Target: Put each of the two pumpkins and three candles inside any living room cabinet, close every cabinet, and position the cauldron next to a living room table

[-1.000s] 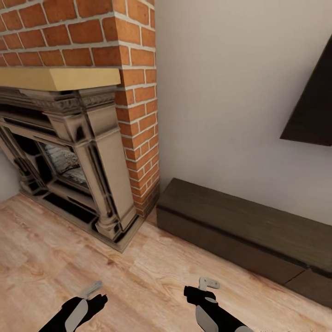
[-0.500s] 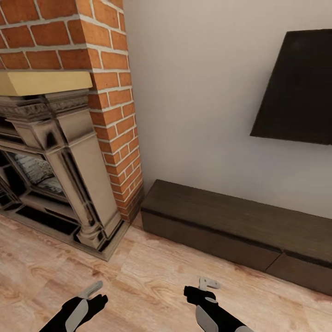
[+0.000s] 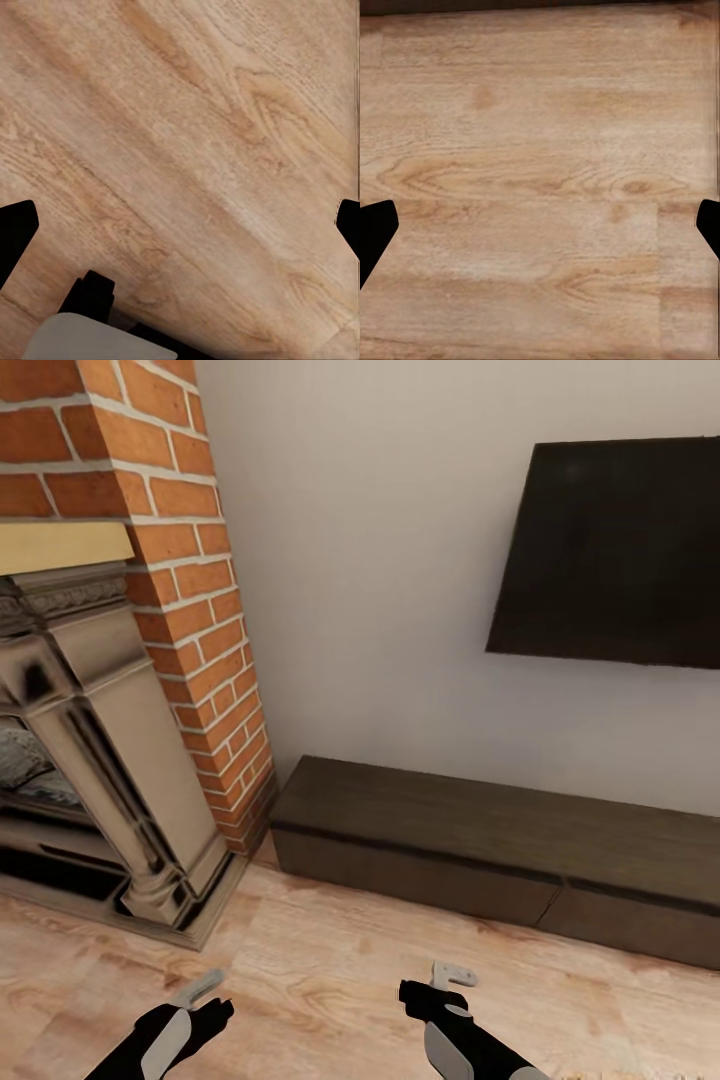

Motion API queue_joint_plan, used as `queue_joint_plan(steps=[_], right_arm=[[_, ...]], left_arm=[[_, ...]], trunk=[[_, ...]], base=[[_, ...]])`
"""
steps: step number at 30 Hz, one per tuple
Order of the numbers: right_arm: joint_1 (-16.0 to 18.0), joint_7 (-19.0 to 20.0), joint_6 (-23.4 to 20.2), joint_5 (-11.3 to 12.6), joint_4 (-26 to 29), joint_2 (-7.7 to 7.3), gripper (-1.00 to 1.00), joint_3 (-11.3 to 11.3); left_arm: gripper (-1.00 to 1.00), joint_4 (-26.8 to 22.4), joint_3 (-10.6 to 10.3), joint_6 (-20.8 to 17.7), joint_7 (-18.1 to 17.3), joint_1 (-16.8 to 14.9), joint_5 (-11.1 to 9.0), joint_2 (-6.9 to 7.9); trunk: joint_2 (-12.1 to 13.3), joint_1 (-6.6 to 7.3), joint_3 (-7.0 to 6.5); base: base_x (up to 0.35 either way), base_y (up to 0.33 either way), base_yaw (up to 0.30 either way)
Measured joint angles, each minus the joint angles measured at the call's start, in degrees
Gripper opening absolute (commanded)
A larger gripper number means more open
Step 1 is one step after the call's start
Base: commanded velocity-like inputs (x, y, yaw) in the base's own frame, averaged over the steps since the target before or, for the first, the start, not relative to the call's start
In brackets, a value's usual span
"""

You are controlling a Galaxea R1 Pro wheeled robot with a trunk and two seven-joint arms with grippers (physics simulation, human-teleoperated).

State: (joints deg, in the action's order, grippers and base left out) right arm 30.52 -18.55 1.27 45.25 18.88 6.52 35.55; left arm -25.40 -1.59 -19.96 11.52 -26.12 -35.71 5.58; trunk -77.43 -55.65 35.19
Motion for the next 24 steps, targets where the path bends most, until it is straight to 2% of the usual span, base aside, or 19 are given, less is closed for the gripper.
queue_joint_plan(steps=[24], right_arm=[[0.00, 0.00, 0.00, 0.00, 0.00, 0.01, 1.00, 0.00]], left_arm=[[1.00, 0.01, 0.00, 0.00, 0.00, 0.00, 0.00, -0.07]], trunk=[[0.00, 0.00, -1.17]], base=[[0.000, 0.000, -0.264]])
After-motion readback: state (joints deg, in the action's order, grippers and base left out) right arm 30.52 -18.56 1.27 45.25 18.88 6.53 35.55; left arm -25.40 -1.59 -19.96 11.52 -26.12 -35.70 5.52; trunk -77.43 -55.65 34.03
